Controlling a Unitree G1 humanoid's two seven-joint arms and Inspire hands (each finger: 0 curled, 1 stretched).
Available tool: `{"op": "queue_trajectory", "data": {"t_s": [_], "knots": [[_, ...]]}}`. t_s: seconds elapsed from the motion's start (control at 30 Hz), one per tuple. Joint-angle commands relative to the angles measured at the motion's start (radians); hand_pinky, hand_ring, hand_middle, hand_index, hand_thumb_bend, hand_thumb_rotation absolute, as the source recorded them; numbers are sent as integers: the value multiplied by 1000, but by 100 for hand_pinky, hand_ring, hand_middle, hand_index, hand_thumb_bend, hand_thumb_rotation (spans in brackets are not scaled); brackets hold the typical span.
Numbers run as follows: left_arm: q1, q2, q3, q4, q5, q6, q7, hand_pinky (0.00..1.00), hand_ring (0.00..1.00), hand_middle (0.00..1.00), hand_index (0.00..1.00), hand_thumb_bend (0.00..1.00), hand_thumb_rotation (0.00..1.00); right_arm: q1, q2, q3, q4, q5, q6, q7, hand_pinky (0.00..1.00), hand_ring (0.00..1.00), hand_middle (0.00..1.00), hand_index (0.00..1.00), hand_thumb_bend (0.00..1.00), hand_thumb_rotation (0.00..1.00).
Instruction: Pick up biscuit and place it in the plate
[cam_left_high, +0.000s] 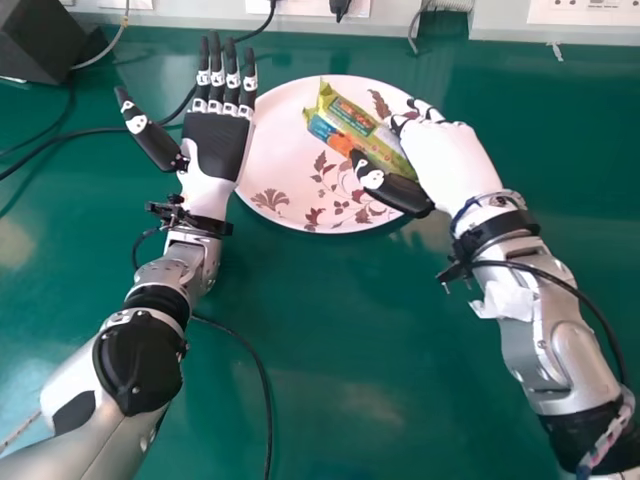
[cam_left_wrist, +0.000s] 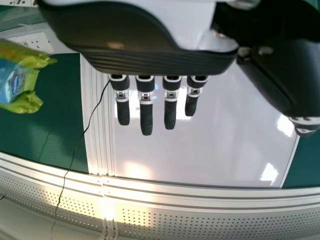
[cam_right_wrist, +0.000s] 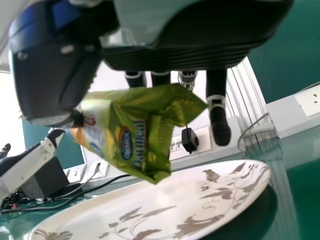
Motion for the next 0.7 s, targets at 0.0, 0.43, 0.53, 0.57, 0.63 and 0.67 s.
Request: {"op": "queue_trajectory", "data": {"t_s": [0.0,0.43,0.53,0.57,0.63,0.67], "knots": [[-2,-5,-11,-5,2,3,-8,87,85,93,100,99,13,-15,-5,7,20,17,-12,-19,18,41,48,49,50,0],[-2,-7,-19,-10,3,4,-19,85,84,91,99,99,14,-59,-17,51,176,29,-42,-72,16,41,48,49,50,0],[-2,-10,-19,-12,1,-3,-11,85,84,91,99,99,14,-65,-18,61,201,33,-47,-82,15,41,48,49,50,0],[-2,-11,-18,-13,-1,-2,-10,85,84,91,99,99,14,-68,-17,63,209,35,-49,-85,15,41,48,49,50,0],[-2,-11,-20,-13,-1,3,-17,85,84,91,99,99,14,-72,-16,68,225,38,-49,-87,15,41,48,49,50,0],[-2,-10,-21,-13,0,8,-22,85,84,91,98,100,13,-74,-15,71,232,40,-50,-88,14,41,48,49,50,0]]}}
